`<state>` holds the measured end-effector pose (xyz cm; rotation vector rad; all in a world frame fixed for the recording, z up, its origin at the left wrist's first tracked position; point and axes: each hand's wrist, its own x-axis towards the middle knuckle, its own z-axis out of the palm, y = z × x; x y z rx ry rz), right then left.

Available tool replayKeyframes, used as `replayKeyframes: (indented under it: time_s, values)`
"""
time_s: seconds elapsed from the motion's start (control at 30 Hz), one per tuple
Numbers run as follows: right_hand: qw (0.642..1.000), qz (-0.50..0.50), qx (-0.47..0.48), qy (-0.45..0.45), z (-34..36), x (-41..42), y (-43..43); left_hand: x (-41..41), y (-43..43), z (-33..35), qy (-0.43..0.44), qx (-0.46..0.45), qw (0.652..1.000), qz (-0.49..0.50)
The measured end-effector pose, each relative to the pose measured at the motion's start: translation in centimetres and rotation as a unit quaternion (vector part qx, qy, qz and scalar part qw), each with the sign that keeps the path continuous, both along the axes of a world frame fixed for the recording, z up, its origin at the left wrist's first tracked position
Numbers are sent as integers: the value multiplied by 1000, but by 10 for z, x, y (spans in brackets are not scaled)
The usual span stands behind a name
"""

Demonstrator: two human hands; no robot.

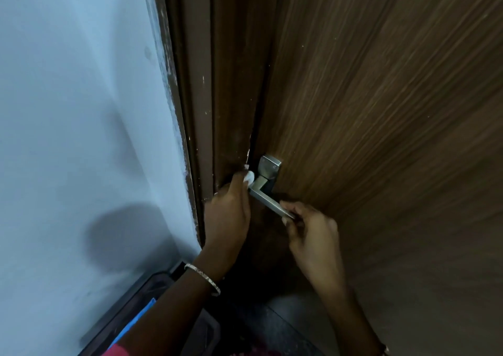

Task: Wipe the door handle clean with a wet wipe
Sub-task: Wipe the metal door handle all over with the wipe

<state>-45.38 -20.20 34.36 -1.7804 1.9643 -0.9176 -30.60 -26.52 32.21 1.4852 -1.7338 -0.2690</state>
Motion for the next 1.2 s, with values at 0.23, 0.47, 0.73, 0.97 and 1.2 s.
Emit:
replayKeyframes:
  time_s: [0.23,0.47,0.73,0.97,1.2]
  values:
    - [999,-3,1,-45,-1,-6,-3,-14,-12,-11,118,61,991,-1]
    - [998,-14,-22,-61,-6,-2,2,-10,-3,-43,309,183,933,-31]
    - [997,-2,-17,-80,-4,-6,1,-9,4,-15,237,19,971,-40]
    - [995,-19,-31,-91,-7,-5,2,-5,6,-23,177,13,983,-40]
    - [994,-12,-20,-103,-6,-8,2,-13,-2,-27,460,253,851,-11]
